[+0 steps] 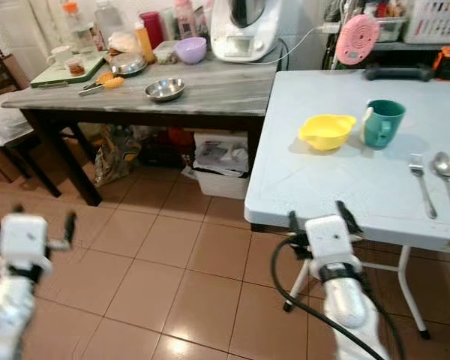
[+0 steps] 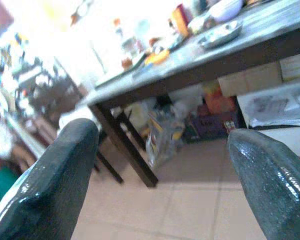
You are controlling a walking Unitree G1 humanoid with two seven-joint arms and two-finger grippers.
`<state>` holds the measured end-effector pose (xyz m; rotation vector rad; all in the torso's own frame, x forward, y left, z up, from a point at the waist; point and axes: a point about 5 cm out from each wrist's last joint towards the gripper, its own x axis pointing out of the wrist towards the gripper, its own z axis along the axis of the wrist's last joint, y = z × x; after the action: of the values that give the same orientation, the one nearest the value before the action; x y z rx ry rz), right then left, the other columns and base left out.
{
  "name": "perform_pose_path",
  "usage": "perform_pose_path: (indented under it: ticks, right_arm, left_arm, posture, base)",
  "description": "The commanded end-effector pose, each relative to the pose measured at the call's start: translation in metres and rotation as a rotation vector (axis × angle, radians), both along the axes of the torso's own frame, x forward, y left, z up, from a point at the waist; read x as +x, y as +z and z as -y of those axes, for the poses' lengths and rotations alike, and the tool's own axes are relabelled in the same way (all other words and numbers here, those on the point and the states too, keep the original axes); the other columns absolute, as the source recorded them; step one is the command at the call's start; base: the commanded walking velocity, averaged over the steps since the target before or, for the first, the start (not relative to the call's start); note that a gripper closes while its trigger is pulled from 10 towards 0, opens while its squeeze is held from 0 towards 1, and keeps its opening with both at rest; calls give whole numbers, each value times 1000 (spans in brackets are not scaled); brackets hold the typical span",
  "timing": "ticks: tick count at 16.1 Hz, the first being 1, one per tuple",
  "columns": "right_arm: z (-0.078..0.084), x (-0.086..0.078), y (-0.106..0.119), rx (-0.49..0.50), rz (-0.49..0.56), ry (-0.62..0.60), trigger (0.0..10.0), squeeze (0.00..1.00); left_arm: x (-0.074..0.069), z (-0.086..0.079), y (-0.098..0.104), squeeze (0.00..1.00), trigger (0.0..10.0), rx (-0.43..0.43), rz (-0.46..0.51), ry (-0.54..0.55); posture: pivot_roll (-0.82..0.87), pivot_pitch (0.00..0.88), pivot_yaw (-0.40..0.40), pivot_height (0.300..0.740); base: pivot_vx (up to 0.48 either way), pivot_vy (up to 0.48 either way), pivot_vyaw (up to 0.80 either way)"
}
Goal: Setting the table
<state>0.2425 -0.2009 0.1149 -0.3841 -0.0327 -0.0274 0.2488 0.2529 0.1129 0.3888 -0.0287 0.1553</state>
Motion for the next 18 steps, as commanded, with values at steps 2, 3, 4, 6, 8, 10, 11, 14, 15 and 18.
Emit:
perform_pose_path:
  ticks: [2, 3, 4, 6, 8, 10, 11, 14, 15, 18]
  right_arm:
    - [2, -4, 7, 6, 7, 4, 10000, 0]
    - [5, -8, 8, 17, -2, -18, 10000, 0]
    - [7, -12, 10, 17, -2, -36, 10000, 0]
    - [9, -16, 12, 41, -6, -61, 10000, 0]
    - [1, -10, 14, 66, 5, -58, 10000, 0]
    - [-14, 6, 19, 120, 17, -21, 10000, 0]
    - [-19, 9, 17, 128, 16, -11, 10000, 0]
    - [-17, 23, 17, 130, 32, -24, 10000, 0]
    - [-13, 27, 12, 140, 18, -55, 10000, 0]
    - [-21, 36, 7, 149, 6, -12, 10000, 0]
  left_arm:
    - [4, -4, 6, 0, 10000, 12, -19, -55]
    - [5, 0, 2, 0, 10000, 12, -37, -81]
    - [3, 6, -6, 0, 10000, -37, -60, -75]
    - [-5, 26, -21, 0, 10000, -129, -103, -89]
    - [-11, 44, -36, 0, 10000, -193, -144, -138]
    - [-14, 52, -39, 0, 10000, -223, -131, -138]
    - [-14, 50, -41, 0, 10000, -226, -129, -119]
    - [-5, 48, -46, 0, 10000, -231, -116, -68]
    - [4, 52, -44, 0, 10000, -201, -106, -98]
    - [12, 46, -37, 0, 10000, -197, -87, -96]
  posture:
    - [-274, 26, 128, 740]
    - [-290, 46, 134, 740]
    - [-317, 69, 147, 740]
    - [-344, 83, 152, 740]
    - [-325, 69, 142, 740]
    - [-311, 33, 118, 740]
    - [-301, 29, 123, 740]
    - [-297, 0, 109, 740]
    - [-279, 0, 90, 740]
    - [-250, 0, 117, 740]
  base:
    - [0, 0, 0]
    - [0, 0, 0]
    - [0, 0, 0]
    - [0, 0, 0]
    - [0, 0, 0]
    - [0, 0, 0]
    - [0, 0, 0]
    - [0, 0, 0]
    - [0, 0, 0]
    - [0, 0, 0]
